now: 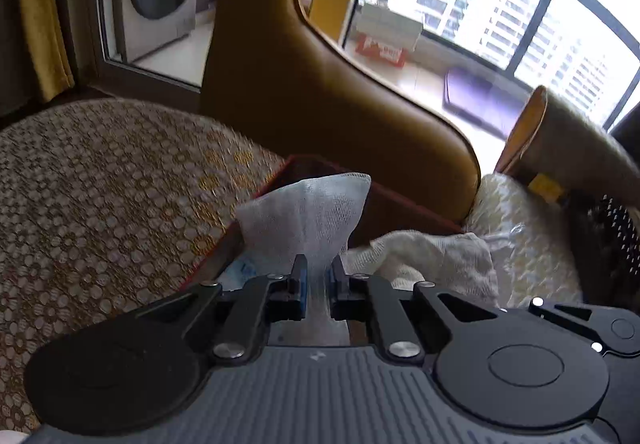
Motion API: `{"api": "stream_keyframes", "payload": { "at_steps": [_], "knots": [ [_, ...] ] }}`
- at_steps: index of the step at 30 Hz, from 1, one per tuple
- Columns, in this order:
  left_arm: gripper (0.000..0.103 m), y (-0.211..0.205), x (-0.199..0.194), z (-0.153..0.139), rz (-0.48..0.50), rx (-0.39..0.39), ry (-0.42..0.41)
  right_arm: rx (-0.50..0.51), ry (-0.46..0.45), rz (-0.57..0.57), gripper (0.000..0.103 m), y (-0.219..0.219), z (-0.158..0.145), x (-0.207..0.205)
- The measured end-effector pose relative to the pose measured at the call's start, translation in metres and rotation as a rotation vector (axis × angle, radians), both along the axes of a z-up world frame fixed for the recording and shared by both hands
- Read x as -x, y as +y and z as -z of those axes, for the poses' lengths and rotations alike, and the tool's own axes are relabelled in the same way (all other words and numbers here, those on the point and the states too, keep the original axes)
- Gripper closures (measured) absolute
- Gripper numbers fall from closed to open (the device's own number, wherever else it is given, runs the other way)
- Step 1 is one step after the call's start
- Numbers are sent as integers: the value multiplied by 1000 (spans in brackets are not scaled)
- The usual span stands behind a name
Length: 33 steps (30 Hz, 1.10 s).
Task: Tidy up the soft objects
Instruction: 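Carry the gauze with the right tool and the bubble bag with the left tool into the red box, then open both tools over the red box and withdraw them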
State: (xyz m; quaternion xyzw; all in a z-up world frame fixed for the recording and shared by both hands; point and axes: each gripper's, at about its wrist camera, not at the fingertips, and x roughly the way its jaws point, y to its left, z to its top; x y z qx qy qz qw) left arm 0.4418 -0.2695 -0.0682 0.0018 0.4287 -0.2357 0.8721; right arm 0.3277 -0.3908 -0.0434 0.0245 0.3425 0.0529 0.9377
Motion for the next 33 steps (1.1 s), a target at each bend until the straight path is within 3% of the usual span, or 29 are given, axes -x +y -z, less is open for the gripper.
{"api": "stream_keyframes", "payload": {
  "at_steps": [4,8,16,19,21,22,30,33],
  "knots": [
    [93,-7,-4,11,11,-36,43,14,28,-24,85,3,6,-2],
    [93,-9,-7,17,2,-47,63,35,39,-49,82,7,6,-3],
    [90,-12,-13,28,2,-74,85,72,53,-88,59,16,7,-3],
    [75,-12,-14,30,3,-63,90,77,60,-101,56,17,6,-5],
    [42,-12,-15,32,10,-59,93,80,65,-107,55,17,5,-6],
    [38,-11,-16,33,9,-59,94,83,69,-113,53,18,5,-6],
    [37,0,-11,29,22,-38,76,77,56,-121,38,14,2,-6],
    [31,7,-6,21,15,-18,77,57,35,-120,24,13,-5,2]
  ]
}}
